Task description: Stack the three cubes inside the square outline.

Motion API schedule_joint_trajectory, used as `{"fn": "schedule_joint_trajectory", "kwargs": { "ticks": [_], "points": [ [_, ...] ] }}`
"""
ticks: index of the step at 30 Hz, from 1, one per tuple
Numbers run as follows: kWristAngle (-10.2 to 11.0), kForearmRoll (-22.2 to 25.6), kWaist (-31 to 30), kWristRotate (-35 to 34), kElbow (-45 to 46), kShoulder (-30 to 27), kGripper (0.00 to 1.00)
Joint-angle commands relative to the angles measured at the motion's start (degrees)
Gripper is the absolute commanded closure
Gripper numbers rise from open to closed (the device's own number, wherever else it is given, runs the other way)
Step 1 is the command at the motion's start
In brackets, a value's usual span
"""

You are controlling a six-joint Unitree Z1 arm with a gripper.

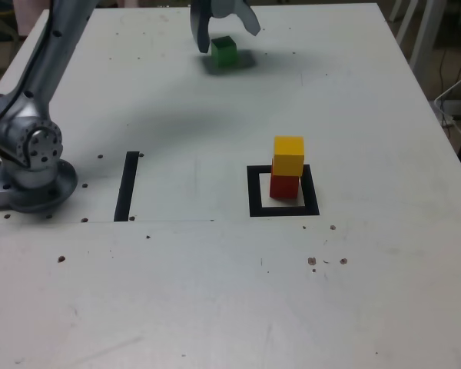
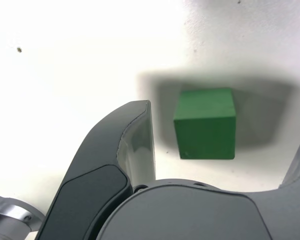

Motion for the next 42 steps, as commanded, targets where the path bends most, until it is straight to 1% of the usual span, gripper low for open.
{"fn": "schedule_joint_trajectory", "kwargs": {
  "ticks": [1, 3, 5, 9, 10, 12, 14, 16, 29, 37, 42],
  "points": [
    [-0.42, 1.74, 0.26, 0.38, -0.81, 1.40, 0.06],
    [-0.81, 2.31, 0.37, 0.65, -1.47, 2.48, 0.11],
    [-0.93, 2.69, 0.37, 0.79, -1.89, 3.36, 0.19],
    [-0.12, 2.89, 0.28, 0.53, -2.08, 4.10, 0.40],
    [0.27, 2.88, 0.26, 0.42, -2.12, 4.12, 0.47],
    [0.73, 2.77, 0.22, 0.35, -2.20, 4.09, 0.58],
    [0.90, 2.66, 0.19, 0.45, -2.28, 4.08, 0.66],
    [0.92, 2.58, 0.15, 0.60, -2.33, 4.05, 0.71],
    [1.52, 2.80, -0.83, 1.00, -2.04, 3.39, 0.72],
    [2.54, 3.10, -2.97, 0.78, -0.59, 1.55, 0.72],
    [2.79, 3.20, -4.73, 0.23, 0.90, -0.45, 0.72]
  ]
}}
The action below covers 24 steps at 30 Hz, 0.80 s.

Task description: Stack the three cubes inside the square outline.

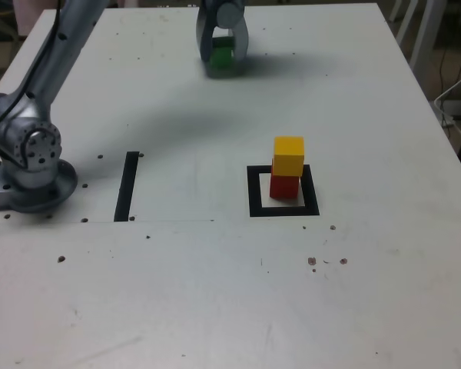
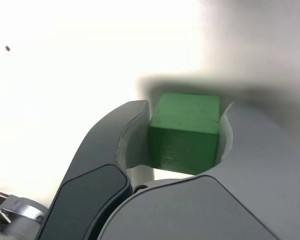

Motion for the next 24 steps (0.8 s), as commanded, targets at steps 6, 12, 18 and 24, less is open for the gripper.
{"fn": "schedule_joint_trajectory", "kwargs": {
  "ticks": [6, 12, 18, 24],
  "points": [
    [0.17, 1.83, -3.39, -1.49, 2.86, -4.59, 0.72],
    [-0.34, 2.04, -7.78, -3.53, 6.53, -10.08, 0.72],
    [-2.56, 2.13, -14.06, -7.07, 11.47, -15.19, 0.72],
    [-4.26, 2.12, -21.77, -11.47, 15.85, -19.80, 0.72]
  ]
}}
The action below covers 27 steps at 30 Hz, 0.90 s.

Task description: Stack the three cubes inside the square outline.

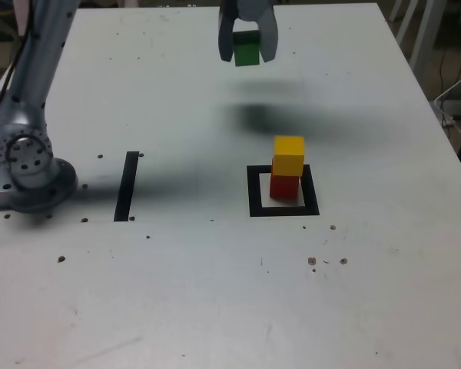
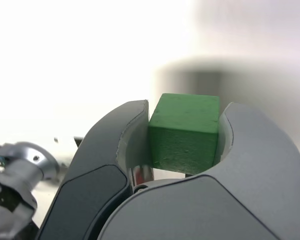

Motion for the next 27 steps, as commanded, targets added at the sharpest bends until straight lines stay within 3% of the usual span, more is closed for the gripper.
{"fn": "schedule_joint_trajectory", "kwargs": {
  "ticks": [1, 15, 27],
  "points": [
    [-0.51, 1.83, -2.49, -1.46, 1.14, -1.80, 0.72],
    [-4.22, 1.64, -18.54, -12.00, 5.94, -4.98, 0.72],
    [-6.18, 1.35, -26.53, -16.85, 5.26, -4.07, 0.72]
  ]
}}
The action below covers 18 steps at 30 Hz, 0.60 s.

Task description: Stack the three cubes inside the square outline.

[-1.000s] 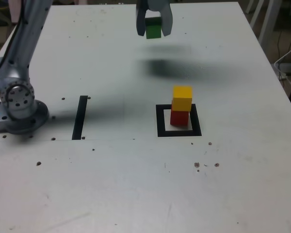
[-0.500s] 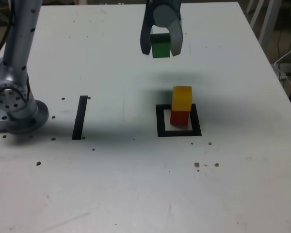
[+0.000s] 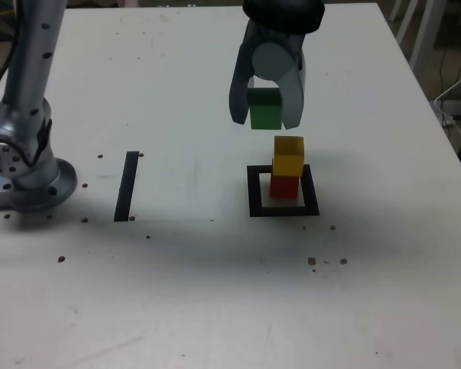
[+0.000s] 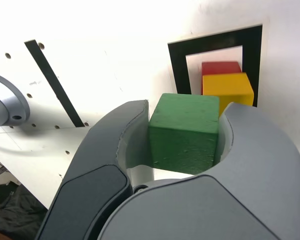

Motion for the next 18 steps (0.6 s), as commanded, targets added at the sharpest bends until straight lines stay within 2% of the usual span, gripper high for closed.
{"fn": "schedule_joint_trajectory", "kwargs": {
  "ticks": [1, 18],
  "points": [
    [-0.21, 1.45, -0.68, -0.44, -0.49, 0.53, 0.72],
    [-1.15, 0.82, -2.18, -0.77, -3.44, 4.05, 0.72]
  ]
}}
